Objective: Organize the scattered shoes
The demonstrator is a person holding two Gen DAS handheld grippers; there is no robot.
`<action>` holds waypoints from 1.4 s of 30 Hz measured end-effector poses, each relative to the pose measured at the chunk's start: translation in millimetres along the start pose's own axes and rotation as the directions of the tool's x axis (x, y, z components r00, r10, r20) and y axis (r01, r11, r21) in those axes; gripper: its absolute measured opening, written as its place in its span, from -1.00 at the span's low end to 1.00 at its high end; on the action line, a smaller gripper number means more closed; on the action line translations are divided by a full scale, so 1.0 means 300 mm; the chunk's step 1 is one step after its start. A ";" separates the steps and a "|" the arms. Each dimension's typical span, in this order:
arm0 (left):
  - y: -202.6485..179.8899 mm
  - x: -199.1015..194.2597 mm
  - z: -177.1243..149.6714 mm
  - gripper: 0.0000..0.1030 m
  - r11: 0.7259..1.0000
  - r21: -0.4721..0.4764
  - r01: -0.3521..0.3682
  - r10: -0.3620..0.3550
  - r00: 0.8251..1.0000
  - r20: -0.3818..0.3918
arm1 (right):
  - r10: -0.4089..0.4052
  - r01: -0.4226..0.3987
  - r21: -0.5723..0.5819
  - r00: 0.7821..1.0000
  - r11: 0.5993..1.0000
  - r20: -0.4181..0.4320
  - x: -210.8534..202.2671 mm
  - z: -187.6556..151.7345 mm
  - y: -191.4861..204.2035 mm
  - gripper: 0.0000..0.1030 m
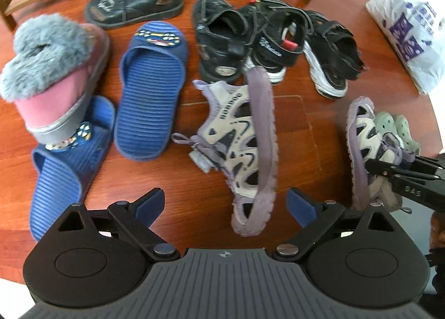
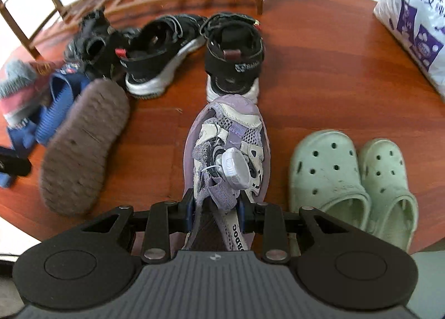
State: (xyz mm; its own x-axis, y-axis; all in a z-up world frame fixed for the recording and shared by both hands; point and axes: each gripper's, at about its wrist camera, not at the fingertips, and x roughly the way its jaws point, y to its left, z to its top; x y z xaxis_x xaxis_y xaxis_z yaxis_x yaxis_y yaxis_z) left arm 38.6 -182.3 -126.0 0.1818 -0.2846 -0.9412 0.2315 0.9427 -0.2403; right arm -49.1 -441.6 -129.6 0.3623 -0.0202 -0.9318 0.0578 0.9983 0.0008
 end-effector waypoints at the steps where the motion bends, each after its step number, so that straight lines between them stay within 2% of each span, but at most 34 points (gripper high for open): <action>1: -0.006 0.002 0.001 0.85 1.000 0.006 -0.001 0.001 1.000 -0.001 | -0.016 0.015 -0.011 1.000 1.000 -0.003 0.005 -0.006 0.002 -0.34; 9: -0.041 -0.001 0.002 0.82 0.999 0.045 -0.003 0.002 1.000 0.006 | -0.140 0.137 -0.101 0.990 0.985 -0.023 0.045 -0.055 0.019 -0.26; 13: -0.055 -0.019 0.005 0.63 0.998 0.060 0.006 -0.008 0.999 0.045 | -0.125 0.123 -0.095 0.992 0.988 -0.010 0.020 -0.061 0.013 -0.02; 15: -0.057 -0.021 0.011 0.53 0.998 0.056 0.012 -0.015 0.998 0.055 | -0.106 0.105 -0.082 0.994 0.991 -0.002 -0.002 -0.061 0.002 0.00; 17: -0.065 -0.022 0.016 0.28 0.998 0.056 0.025 -0.029 0.998 0.062 | -0.080 0.080 -0.051 0.997 0.996 0.008 -0.028 -0.059 -0.019 0.00; 21: -0.091 -0.005 0.017 0.05 0.996 0.070 0.052 -0.055 0.997 0.051 | -0.051 0.051 -0.012 0.998 0.999 0.033 -0.078 -0.061 -0.052 0.01; 22: -0.102 0.000 0.012 -0.06 0.995 0.073 0.065 -0.068 0.997 0.043 | -0.051 0.052 -0.011 0.998 0.999 0.039 -0.085 -0.059 -0.052 0.01; 31: -0.215 0.032 0.016 -0.09 0.983 0.125 0.132 -0.135 0.991 0.016 | -0.058 0.058 0.006 0.994 0.998 0.096 -0.150 -0.050 -0.061 0.01; 39: -0.280 0.061 0.037 -0.05 0.971 0.128 0.200 -0.199 0.980 -0.020 | -0.068 0.064 0.041 0.993 0.997 0.101 -0.170 -0.075 -0.088 0.01; 42: -0.300 0.042 0.044 0.09 0.969 0.156 0.193 -0.195 0.981 -0.004 | -0.072 0.067 0.055 0.992 0.996 0.102 -0.176 -0.085 -0.098 0.01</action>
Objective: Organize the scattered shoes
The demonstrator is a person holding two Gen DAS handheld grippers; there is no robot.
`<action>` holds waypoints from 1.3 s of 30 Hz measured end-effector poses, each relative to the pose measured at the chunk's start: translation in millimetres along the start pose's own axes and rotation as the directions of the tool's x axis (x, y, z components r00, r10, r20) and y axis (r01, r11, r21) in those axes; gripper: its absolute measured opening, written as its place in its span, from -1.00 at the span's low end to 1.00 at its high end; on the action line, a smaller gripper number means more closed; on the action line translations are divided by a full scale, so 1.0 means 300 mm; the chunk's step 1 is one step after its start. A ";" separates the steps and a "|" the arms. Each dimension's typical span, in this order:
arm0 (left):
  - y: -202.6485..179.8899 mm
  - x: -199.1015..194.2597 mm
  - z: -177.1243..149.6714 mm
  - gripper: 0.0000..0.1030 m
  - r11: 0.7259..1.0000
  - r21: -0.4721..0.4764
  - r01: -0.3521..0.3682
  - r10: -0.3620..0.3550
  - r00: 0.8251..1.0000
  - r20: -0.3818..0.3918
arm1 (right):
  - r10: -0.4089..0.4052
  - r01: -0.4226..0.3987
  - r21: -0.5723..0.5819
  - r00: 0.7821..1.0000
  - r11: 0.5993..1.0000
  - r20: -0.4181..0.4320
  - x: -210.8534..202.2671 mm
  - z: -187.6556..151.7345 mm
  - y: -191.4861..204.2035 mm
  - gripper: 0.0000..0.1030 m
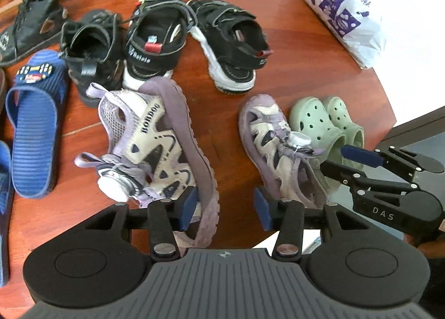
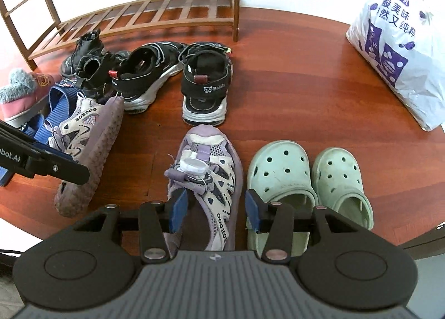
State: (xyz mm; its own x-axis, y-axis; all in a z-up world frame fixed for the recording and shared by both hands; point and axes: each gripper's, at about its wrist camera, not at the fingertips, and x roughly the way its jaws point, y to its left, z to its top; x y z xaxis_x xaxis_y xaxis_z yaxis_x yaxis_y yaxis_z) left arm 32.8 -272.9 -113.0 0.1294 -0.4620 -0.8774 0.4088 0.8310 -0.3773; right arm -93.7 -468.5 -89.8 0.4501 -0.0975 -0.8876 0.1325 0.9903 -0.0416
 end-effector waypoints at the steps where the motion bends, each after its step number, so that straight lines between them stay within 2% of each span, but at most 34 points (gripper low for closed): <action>1: -0.005 -0.008 0.004 0.15 1.000 0.011 -0.002 0.002 1.000 0.007 | -0.001 0.001 0.004 1.000 1.000 0.000 -0.002 -0.003 -0.004 0.01; 4: -0.007 -0.033 0.022 0.27 0.999 0.031 -0.014 0.013 0.999 0.032 | -0.004 0.004 0.016 1.000 1.000 0.001 -0.008 -0.011 -0.014 0.03; 8: 0.007 -0.047 0.051 0.27 0.997 0.065 -0.042 0.039 0.998 0.050 | 0.000 -0.001 0.024 1.000 1.000 0.002 -0.005 -0.015 -0.012 0.03; 14: 0.014 -0.030 0.115 0.24 0.976 0.198 -0.096 0.091 0.995 0.036 | 0.015 -0.015 0.038 1.000 0.999 0.009 -0.007 -0.020 0.003 0.03; 19: -0.024 0.019 0.165 0.21 0.906 0.408 -0.112 0.122 0.993 0.000 | 0.006 -0.007 0.077 1.000 0.997 0.017 -0.020 -0.042 0.007 0.03; 20: -0.031 0.030 0.176 0.10 0.890 0.445 -0.105 0.121 0.993 -0.009 | 0.002 -0.004 0.088 1.000 0.996 0.018 -0.023 -0.049 0.007 0.03; 22: -0.039 0.049 0.196 0.04 0.863 0.498 -0.091 0.120 0.992 -0.025 | -0.006 0.004 0.110 1.000 0.994 0.020 -0.030 -0.061 0.005 0.03; 26: -0.051 0.083 0.226 -0.23 0.803 0.592 -0.068 0.122 0.991 -0.051 | -0.022 0.018 0.153 0.999 0.988 0.024 -0.043 -0.087 0.003 0.03; 27: -0.055 0.097 0.235 -0.25 0.771 0.634 -0.063 0.129 0.990 -0.058 | -0.026 0.022 0.164 0.999 0.986 0.025 -0.046 -0.093 0.002 0.03; 31: -0.072 0.136 0.256 -0.26 0.676 0.735 -0.055 0.152 0.986 -0.066 | -0.042 0.036 0.207 0.999 0.978 0.028 -0.059 -0.119 0.000 0.03; 32: -0.075 0.142 0.259 -0.26 0.664 0.746 -0.054 0.154 0.986 -0.066 | -0.046 0.039 0.218 0.999 0.975 0.028 -0.063 -0.125 -0.001 0.03; 34: -0.089 0.163 0.274 -0.26 0.621 0.782 -0.045 0.159 0.985 -0.070 | -0.055 0.046 0.239 0.998 0.970 0.030 -0.069 -0.138 -0.002 0.03; 36: -0.102 0.182 0.288 -0.26 0.597 0.802 -0.031 0.157 0.984 -0.078 | -0.063 0.053 0.261 0.998 0.964 0.031 -0.076 -0.151 -0.003 0.03; 39: -0.115 0.214 0.300 -0.30 0.579 0.815 -0.020 0.162 0.982 -0.092 | -0.075 0.063 0.292 0.997 0.954 0.032 -0.086 -0.170 -0.005 0.03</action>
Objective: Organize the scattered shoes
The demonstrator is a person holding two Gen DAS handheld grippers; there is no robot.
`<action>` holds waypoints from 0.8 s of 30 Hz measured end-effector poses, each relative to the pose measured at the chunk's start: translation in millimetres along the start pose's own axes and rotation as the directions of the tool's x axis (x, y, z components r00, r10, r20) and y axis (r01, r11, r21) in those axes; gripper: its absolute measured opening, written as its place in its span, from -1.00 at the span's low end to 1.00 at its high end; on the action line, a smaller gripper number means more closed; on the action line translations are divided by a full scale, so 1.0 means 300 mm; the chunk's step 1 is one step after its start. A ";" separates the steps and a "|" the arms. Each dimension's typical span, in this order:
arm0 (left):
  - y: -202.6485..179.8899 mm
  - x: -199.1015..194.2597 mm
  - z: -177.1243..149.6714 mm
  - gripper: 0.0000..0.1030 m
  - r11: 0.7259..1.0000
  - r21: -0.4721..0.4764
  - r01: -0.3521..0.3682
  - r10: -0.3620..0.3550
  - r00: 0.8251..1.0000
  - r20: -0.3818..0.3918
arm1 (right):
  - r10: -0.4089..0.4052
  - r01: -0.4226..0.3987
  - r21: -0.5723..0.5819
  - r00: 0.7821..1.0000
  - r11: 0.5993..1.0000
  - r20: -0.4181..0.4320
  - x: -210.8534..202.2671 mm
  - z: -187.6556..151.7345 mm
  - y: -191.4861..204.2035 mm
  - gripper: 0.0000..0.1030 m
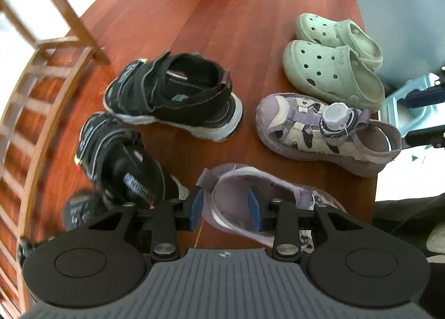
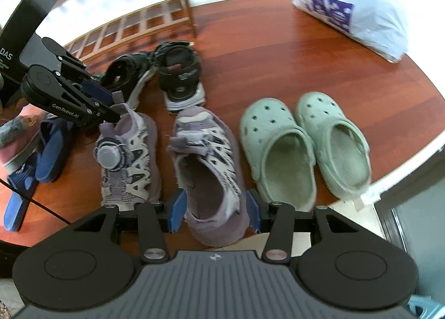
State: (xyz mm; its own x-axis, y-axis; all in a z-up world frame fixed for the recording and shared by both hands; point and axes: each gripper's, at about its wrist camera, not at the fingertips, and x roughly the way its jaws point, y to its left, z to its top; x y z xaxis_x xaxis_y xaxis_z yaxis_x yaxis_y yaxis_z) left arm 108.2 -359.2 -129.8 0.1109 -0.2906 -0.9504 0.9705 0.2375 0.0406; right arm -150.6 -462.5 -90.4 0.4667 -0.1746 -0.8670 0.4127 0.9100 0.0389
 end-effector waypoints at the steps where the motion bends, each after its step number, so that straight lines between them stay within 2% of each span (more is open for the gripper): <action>1: 0.000 0.010 0.007 -0.36 1.000 0.007 0.001 -0.001 1.000 -0.005 | -0.004 0.004 0.011 1.000 1.000 0.001 -0.003 -0.006 -0.003 0.03; 4: 0.004 0.051 0.011 -0.48 1.000 -0.009 0.019 -0.019 0.999 -0.040 | -0.016 0.015 0.044 1.000 0.999 0.006 -0.014 -0.023 -0.011 0.03; 10: 0.024 0.109 -0.011 -0.53 0.997 -0.080 0.008 -0.014 0.997 -0.081 | -0.030 0.029 0.084 0.999 0.996 0.010 -0.027 -0.046 -0.027 0.03; 12: 0.021 0.113 -0.021 -0.76 0.995 -0.095 -0.006 -0.001 0.997 -0.079 | -0.026 0.026 0.079 1.000 0.997 0.007 -0.026 -0.045 -0.033 0.03; 14: 0.017 0.111 -0.030 -0.85 0.994 -0.107 -0.029 0.021 0.997 -0.068 | -0.021 0.020 0.070 1.000 0.997 0.005 -0.024 -0.040 -0.036 0.03; 19: -0.002 0.085 -0.054 -0.87 0.984 -0.153 -0.087 0.078 0.995 -0.063 | -0.002 0.002 0.044 1.000 0.999 -0.004 -0.014 -0.030 -0.043 0.03; 24: 0.019 0.018 -0.091 -0.87 0.948 -0.309 -0.071 0.056 0.997 -0.056 | 0.017 -0.017 0.015 1.000 1.000 -0.014 -0.005 -0.013 -0.048 0.03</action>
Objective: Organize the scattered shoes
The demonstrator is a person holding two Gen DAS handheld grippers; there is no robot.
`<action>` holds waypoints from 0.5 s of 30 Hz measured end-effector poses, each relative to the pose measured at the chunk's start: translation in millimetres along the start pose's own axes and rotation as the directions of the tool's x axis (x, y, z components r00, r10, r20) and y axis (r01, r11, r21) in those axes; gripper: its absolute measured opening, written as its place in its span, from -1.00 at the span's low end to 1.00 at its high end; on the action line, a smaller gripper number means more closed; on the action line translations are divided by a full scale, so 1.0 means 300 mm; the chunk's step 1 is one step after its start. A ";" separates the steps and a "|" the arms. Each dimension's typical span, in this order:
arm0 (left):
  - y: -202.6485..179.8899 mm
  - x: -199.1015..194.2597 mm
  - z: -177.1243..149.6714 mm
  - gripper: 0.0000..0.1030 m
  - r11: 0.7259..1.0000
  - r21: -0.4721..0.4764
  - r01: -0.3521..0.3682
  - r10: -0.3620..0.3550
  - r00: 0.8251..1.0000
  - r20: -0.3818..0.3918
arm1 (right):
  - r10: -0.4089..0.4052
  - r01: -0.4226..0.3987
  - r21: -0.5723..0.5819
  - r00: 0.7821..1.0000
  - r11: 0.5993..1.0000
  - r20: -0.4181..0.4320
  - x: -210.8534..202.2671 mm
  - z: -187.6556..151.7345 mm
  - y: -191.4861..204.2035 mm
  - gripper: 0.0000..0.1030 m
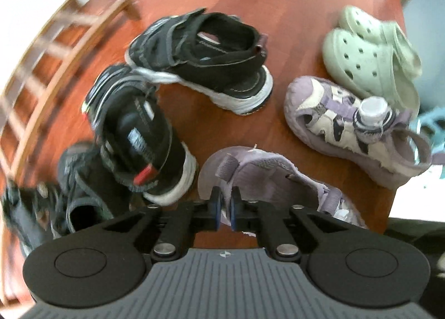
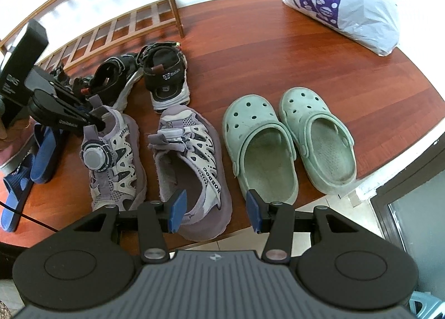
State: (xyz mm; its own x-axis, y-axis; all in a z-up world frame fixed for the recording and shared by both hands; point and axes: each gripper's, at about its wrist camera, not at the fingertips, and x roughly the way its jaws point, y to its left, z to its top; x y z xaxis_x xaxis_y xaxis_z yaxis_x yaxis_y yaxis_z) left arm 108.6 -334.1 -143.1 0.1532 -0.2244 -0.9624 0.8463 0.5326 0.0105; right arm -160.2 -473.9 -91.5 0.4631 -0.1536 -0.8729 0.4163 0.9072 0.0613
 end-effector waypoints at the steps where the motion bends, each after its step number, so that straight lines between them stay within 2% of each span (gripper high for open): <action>1: 0.005 -0.018 -0.011 -0.87 0.999 -0.035 0.008 -0.008 1.000 0.001 | 0.004 -0.004 -0.005 1.000 1.000 -0.002 0.001 0.002 -0.004 0.03; 8: 0.012 -0.108 -0.098 -0.86 0.984 -0.177 0.010 -0.008 1.000 0.010 | 0.091 -0.092 -0.091 0.996 0.992 -0.008 0.011 0.034 0.008 0.03; 15: 0.040 -0.169 -0.194 -0.86 0.934 -0.357 0.011 -0.010 1.000 0.005 | 0.196 -0.196 -0.192 0.980 0.962 -0.020 0.020 0.071 0.032 0.03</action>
State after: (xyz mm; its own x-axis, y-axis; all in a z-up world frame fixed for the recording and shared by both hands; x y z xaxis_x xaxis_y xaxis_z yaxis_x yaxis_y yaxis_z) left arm 81.1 -268.8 -110.0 0.1474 -0.2333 -0.9612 0.6098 0.7866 -0.0974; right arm -136.7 -474.6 -85.9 0.5198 0.0348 -0.8536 0.1597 0.9776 0.1371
